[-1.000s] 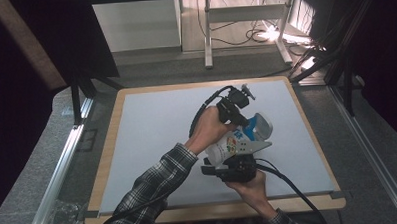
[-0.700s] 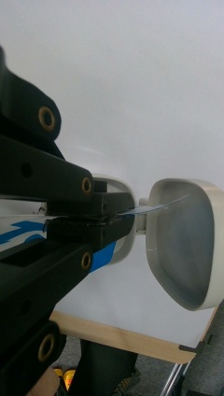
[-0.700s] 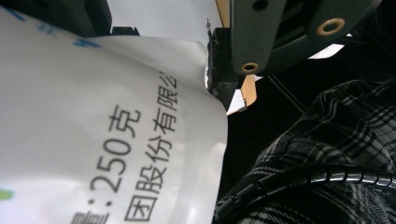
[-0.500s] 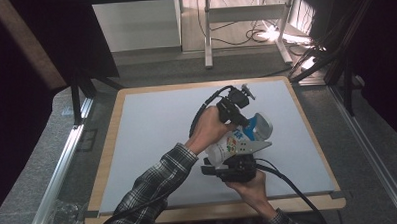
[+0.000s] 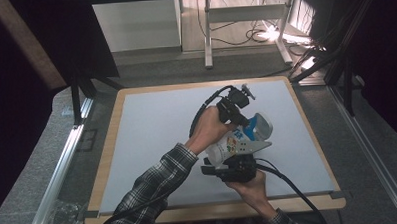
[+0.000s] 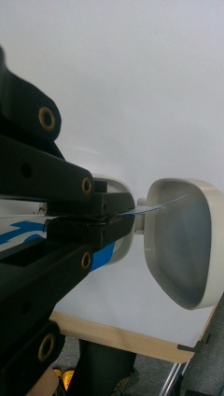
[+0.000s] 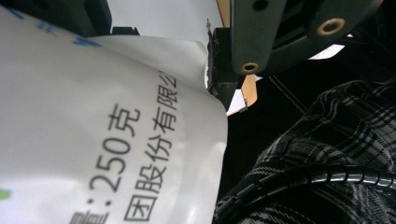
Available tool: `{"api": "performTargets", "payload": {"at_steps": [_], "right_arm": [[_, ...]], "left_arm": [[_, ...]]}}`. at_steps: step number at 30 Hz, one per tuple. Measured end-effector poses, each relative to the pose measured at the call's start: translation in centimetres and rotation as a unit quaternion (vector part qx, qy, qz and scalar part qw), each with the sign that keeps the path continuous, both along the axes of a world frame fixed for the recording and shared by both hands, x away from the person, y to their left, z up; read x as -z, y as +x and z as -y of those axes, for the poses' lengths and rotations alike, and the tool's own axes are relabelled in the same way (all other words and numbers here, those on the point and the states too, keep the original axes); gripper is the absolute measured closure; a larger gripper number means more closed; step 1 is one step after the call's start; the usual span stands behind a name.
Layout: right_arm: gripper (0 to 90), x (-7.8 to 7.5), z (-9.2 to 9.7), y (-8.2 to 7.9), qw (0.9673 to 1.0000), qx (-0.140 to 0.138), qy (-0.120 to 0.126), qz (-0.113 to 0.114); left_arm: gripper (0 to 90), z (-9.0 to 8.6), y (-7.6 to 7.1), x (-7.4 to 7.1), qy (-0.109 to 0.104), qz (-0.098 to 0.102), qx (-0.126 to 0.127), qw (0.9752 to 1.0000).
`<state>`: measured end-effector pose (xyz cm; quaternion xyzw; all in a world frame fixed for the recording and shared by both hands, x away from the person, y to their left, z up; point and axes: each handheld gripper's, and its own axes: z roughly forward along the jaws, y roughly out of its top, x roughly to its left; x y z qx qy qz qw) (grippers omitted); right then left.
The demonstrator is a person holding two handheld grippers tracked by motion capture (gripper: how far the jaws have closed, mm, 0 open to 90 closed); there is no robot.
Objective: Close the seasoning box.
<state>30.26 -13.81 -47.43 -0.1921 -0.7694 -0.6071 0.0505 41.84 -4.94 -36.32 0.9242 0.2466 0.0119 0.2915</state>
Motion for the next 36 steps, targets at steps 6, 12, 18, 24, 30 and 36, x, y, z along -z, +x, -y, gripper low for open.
{"api": "performTargets", "payload": {"at_steps": [6, 12, 18, 24, 30, 36], "right_arm": [[61.8, 0.1, 0.0, 0.0, 1.0000, 0.001, -0.002, -0.001], [61.4, 0.2, -0.1, 0.0, 1.0000, 0.003, -0.007, 0.003], [59.7, 0.4, -0.1, 0.1, 0.9999, 0.004, -0.012, 0.007], [58.2, 0.7, -0.1, 0.1, 0.9996, 0.008, -0.022, 0.013], [57.3, 0.9, -0.2, 0.1, 0.9994, 0.011, -0.029, 0.016], [56.1, 1.3, -0.3, 0.2, 0.9991, 0.013, -0.037, 0.015]], "left_arm": [[88.4, 0.0, -0.1, 0.0, -0.003, 0.002, 0.001, 1.0000], [88.4, -0.2, -0.1, 0.1, -0.007, 0.003, 0.000, 1.0000], [88.4, -0.3, -0.3, 0.2, -0.009, 0.006, 0.002, 0.9999], [88.3, -0.4, -0.4, 0.2, -0.014, 0.009, 0.002, 0.9999], [88.3, -0.6, -0.5, 0.2, -0.017, 0.010, 0.001, 0.9998], [88.3, -0.8, -0.6, 0.3, -0.020, 0.012, 0.003, 0.9997]]}}
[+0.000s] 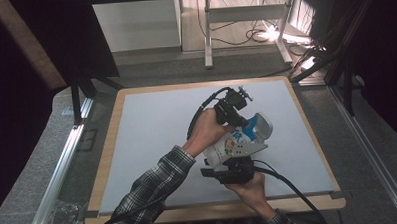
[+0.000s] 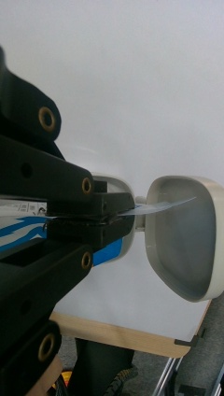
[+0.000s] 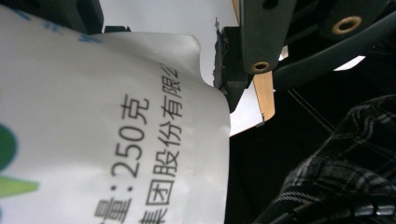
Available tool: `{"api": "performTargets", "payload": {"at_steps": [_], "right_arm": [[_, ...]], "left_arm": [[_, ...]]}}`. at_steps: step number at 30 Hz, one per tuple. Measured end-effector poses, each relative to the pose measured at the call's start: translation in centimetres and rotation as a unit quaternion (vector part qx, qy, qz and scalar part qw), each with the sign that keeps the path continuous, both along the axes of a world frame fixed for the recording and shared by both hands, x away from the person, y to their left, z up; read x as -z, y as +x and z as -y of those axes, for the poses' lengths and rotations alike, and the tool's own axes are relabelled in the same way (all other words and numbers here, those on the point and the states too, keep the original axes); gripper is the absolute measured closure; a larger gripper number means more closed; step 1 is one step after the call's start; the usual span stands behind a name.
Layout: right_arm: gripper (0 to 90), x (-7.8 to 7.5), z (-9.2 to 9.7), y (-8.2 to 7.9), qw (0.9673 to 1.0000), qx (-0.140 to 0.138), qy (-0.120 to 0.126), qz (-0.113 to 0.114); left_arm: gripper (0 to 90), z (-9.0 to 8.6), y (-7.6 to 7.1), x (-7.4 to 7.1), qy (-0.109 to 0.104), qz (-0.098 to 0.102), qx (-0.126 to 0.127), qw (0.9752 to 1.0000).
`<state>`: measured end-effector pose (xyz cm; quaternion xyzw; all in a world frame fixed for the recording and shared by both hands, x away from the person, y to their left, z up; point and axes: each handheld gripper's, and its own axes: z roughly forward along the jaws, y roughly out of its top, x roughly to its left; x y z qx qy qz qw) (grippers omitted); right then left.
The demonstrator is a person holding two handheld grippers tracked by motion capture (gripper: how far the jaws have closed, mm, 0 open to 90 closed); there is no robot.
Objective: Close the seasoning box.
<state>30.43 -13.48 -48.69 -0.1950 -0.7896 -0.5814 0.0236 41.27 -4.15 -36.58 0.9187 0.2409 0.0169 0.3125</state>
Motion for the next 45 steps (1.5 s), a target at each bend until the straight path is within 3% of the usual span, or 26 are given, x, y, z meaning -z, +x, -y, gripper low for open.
{"api": "performTargets", "payload": {"at_steps": [25, 45], "right_arm": [[53.6, 0.9, 0.0, -0.1, 0.9990, 0.017, -0.036, 0.021], [50.9, 1.4, 0.6, 0.2, 0.9969, 0.039, -0.060, 0.033]], "left_arm": [[88.4, -1.3, -0.9, -0.3, -0.020, 0.022, 0.017, 0.9994], [88.8, -2.9, -1.5, -0.3, -0.050, 0.022, 0.027, 0.9981]]}}
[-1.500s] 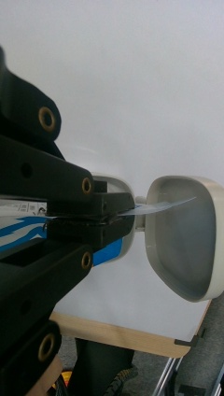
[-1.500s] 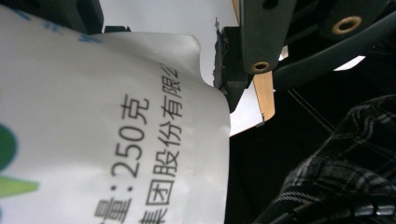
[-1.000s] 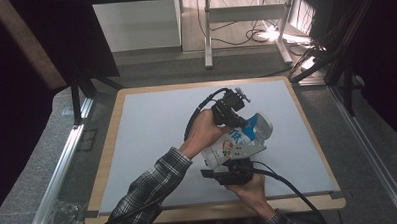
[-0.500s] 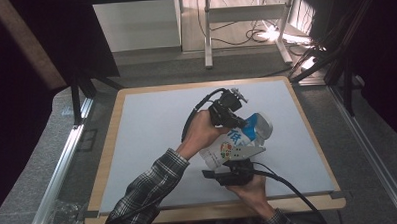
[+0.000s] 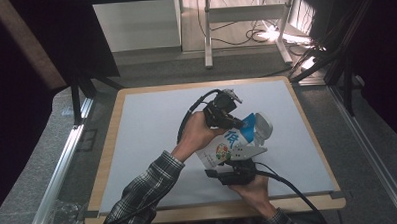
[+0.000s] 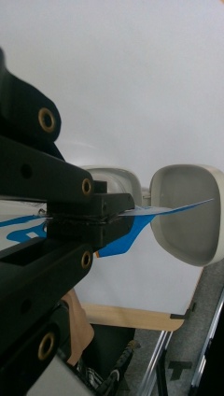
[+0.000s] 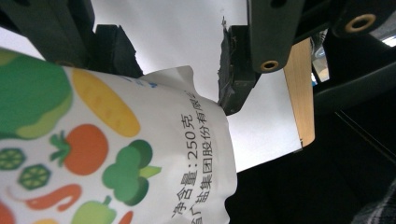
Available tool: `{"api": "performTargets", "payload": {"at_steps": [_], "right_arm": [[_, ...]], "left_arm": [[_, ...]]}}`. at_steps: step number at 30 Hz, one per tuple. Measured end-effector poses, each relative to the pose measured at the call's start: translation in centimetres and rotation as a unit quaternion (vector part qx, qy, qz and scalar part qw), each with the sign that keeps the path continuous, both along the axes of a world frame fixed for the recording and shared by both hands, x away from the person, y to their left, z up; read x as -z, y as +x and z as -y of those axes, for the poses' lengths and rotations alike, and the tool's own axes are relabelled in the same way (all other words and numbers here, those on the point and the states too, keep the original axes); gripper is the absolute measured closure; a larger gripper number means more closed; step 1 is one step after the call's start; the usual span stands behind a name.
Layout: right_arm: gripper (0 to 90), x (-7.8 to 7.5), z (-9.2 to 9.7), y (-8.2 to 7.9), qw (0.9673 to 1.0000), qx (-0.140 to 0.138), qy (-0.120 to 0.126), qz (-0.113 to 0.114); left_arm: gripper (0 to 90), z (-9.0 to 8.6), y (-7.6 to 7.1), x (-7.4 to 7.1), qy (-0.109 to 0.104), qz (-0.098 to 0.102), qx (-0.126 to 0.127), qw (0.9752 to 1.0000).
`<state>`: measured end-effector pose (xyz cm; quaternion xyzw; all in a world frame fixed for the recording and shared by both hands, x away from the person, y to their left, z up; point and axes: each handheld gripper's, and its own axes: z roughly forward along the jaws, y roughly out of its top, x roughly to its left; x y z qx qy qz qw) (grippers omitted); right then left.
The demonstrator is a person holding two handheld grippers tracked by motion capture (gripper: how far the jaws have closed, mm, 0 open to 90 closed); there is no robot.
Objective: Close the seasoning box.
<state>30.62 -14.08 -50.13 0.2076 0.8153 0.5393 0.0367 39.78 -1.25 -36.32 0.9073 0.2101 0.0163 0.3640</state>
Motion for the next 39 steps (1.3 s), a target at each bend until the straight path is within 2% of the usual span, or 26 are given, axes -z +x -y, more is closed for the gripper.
{"api": "performTargets", "payload": {"at_steps": [13, 18, 27, 39], "right_arm": [[50.4, 0.0, 0.4, 0.1, 0.9999, 0.007, -0.006, -0.005], [50.5, 0.0, 0.5, 0.2, 0.9999, 0.008, -0.009, 0.001], [50.4, 0.1, 0.8, 0.2, 0.9999, 0.013, -0.010, 0.002], [50.4, 0.0, 1.1, 0.2, 0.9997, 0.019, -0.015, 0.003]], "left_arm": [[88.8, -1.3, -0.5, 0.0, -0.017, 0.002, 0.003, 0.9998], [88.9, -1.8, -0.7, 0.0, -0.022, 0.003, 0.004, 0.9997], [88.9, -3.1, -0.8, 0.2, -0.043, 0.002, 0.005, 0.9990], [89.0, -4.8, -1.2, 0.8, -0.046, 0.008, -0.005, 0.9989]]}}
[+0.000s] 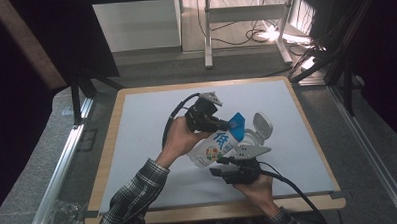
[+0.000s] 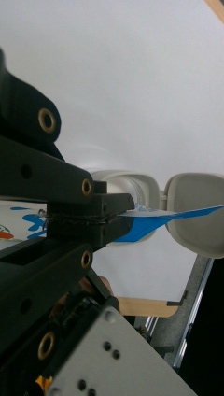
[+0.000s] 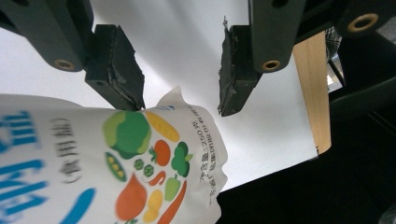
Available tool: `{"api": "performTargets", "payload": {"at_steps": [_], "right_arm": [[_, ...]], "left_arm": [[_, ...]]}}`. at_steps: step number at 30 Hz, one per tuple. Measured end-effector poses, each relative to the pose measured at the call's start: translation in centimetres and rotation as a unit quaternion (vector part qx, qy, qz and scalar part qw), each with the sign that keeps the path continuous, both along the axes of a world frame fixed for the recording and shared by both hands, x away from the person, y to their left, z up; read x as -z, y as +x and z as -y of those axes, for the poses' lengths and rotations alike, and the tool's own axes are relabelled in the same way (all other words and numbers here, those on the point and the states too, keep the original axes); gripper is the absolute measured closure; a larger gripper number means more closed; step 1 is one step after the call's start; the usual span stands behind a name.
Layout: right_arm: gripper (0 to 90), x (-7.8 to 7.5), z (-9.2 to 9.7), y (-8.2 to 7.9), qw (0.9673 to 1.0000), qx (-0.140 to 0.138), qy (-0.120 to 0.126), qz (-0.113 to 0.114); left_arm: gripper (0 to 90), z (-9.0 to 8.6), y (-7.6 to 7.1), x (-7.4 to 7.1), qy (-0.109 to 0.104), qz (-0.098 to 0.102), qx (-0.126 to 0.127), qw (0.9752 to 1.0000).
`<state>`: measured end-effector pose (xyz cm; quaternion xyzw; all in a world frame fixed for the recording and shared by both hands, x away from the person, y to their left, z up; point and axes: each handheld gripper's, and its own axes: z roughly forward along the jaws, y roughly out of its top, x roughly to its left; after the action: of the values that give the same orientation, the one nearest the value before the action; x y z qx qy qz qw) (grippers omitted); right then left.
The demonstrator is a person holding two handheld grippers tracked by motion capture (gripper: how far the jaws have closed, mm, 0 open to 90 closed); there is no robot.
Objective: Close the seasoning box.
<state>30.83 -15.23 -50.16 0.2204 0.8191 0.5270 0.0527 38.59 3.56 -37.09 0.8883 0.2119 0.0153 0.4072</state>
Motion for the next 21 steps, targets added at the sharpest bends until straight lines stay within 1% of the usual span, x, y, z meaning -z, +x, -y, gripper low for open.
{"api": "performTargets", "payload": {"at_steps": [5, 7, 10, 12, 14, 21], "right_arm": [[50.4, 0.0, 0.2, 0.0, 1.0000, 0.002, -0.001, -0.002], [50.4, 0.0, 0.2, 0.0, 1.0000, 0.002, -0.003, -0.001], [50.5, 0.0, 0.2, -0.1, 1.0000, 0.002, -0.003, -0.002], [50.5, 0.0, 0.3, -0.1, 1.0000, 0.002, -0.004, -0.001], [50.6, 0.0, 0.3, -0.1, 1.0000, 0.003, -0.004, -0.001], [50.8, -0.1, 0.5, -0.1, 1.0000, 0.000, -0.001, 0.005]], "left_arm": [[89.1, -0.6, 0.0, 0.3, -0.003, 0.000, -0.008, 1.0000], [89.2, -1.0, 0.1, 0.4, 0.001, 0.004, -0.006, 1.0000], [89.3, -1.5, 0.0, 0.6, -0.005, 0.004, -0.015, 0.9999], [89.3, -1.8, 0.0, 0.8, -0.005, 0.007, -0.018, 0.9998], [89.4, -2.1, 0.0, 0.9, -0.007, 0.006, -0.025, 0.9997], [89.7, -3.1, 0.5, 1.8, -0.004, 0.008, -0.045, 0.9989]]}}
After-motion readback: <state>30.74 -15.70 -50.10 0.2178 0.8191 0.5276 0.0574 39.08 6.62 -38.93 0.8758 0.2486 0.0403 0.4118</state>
